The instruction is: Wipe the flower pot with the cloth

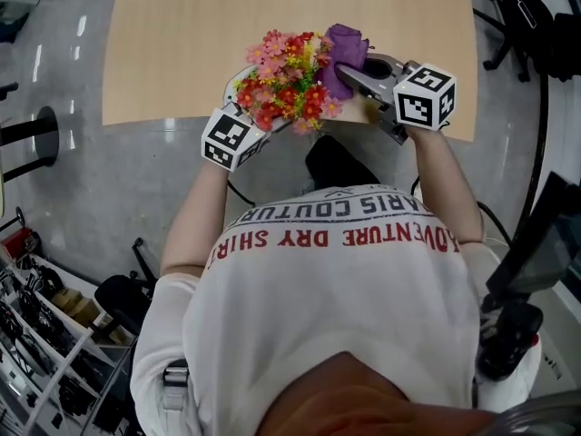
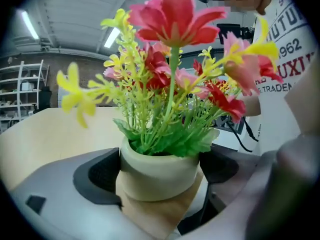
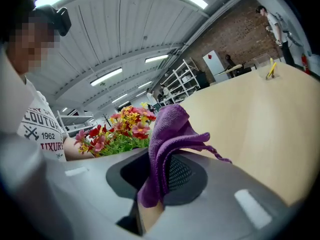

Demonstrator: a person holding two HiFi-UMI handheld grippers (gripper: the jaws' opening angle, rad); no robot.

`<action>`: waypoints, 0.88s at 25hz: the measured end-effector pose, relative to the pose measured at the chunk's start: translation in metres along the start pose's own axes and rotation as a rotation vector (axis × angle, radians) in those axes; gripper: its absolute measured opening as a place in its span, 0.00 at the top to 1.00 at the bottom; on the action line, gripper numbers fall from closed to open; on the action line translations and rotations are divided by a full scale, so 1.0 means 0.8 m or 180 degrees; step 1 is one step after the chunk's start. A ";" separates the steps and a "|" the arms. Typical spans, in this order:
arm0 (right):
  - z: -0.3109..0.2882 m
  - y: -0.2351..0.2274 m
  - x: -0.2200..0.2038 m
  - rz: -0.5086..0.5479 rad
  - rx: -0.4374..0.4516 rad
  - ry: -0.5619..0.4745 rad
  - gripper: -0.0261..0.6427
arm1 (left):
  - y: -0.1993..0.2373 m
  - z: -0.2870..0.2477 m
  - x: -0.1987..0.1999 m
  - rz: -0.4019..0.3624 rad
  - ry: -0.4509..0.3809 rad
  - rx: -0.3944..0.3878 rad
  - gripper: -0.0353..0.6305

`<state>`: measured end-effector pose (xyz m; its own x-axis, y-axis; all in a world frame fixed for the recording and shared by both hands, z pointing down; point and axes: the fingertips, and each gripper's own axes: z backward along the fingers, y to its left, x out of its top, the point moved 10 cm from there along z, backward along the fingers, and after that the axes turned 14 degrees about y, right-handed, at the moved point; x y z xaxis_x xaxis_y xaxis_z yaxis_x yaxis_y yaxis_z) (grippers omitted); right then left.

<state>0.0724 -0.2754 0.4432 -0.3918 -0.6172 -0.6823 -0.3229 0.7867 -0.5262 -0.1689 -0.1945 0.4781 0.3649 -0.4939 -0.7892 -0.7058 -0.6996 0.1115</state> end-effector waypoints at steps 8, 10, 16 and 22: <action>-0.034 -0.004 0.008 0.0165 0.0171 0.0419 0.89 | 0.006 0.006 0.002 -0.0058 -0.0028 -0.0074 0.18; -0.036 -0.010 0.009 0.0083 0.0255 0.0463 0.89 | 0.005 0.005 0.003 -0.0076 -0.0030 -0.0091 0.19; -0.058 -0.023 0.014 -0.0020 0.0046 0.0802 0.90 | 0.011 0.007 0.003 -0.0100 -0.0022 -0.0145 0.18; -0.071 -0.038 0.009 -0.0186 -0.0248 0.1047 0.90 | 0.019 -0.002 0.010 -0.0181 0.0051 -0.0292 0.18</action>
<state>0.0303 -0.3049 0.4832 -0.6235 -0.6427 -0.4452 -0.4129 0.7542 -0.5105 -0.1755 -0.2097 0.4748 0.4130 -0.4599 -0.7861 -0.6255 -0.7706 0.1222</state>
